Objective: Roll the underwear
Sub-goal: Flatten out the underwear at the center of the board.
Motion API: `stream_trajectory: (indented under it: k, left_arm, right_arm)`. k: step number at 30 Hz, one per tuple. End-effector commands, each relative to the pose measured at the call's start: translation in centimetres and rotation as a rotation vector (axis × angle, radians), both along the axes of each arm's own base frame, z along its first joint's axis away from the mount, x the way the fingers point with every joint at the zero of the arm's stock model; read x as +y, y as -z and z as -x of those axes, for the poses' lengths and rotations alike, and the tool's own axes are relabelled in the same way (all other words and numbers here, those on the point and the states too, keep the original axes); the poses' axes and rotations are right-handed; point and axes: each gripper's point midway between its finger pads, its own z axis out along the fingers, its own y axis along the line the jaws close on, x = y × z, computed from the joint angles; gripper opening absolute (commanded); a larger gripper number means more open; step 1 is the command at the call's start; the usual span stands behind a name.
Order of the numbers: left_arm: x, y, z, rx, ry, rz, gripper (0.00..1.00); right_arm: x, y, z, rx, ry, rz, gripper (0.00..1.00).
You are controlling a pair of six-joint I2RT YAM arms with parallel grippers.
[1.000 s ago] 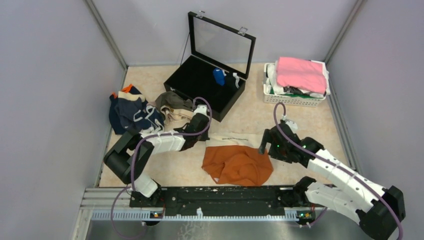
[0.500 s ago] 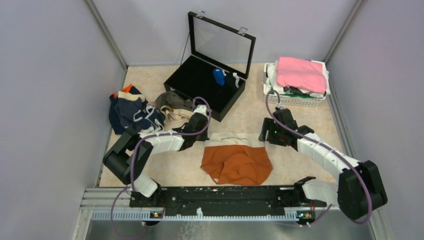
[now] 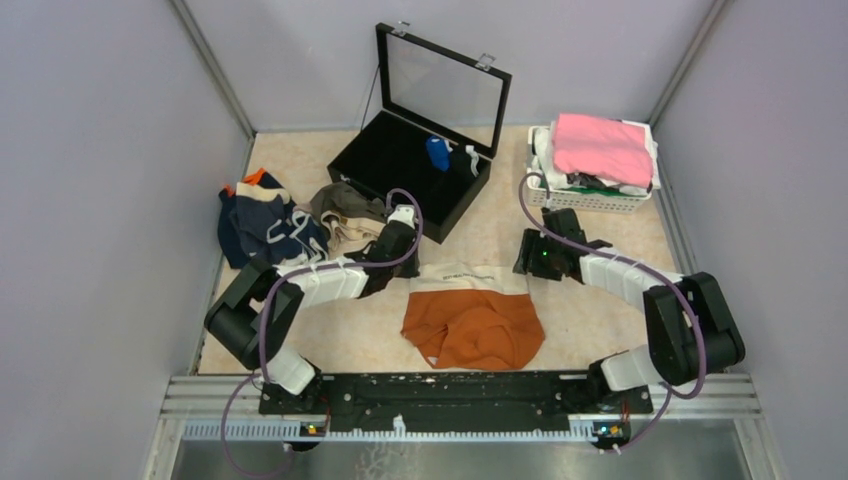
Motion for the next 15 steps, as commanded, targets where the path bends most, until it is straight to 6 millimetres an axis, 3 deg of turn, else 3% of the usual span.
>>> stream_trajectory:
  k: [1,5,7,15]
  left_arm:
    - [0.4,-1.5,0.0,-0.033,-0.023,0.032,0.35]
    - [0.8,-0.8,0.7,-0.015,-0.023,0.035,0.37]
    - [0.6,-0.7,0.9,-0.007,-0.015,0.039,0.38]
    - [0.0,-0.7,1.3,-0.002,0.022,0.060,0.46]
  right_arm:
    - [0.8,1.0,-0.4,0.028,-0.039,-0.025,0.52]
    - [0.6,1.8,0.3,0.066,-0.044,-0.009,0.40]
    - [0.3,2.1,0.8,0.082,-0.042,0.000,0.38]
    - [-1.7,2.0,3.1,0.112,0.001,0.065,0.47]
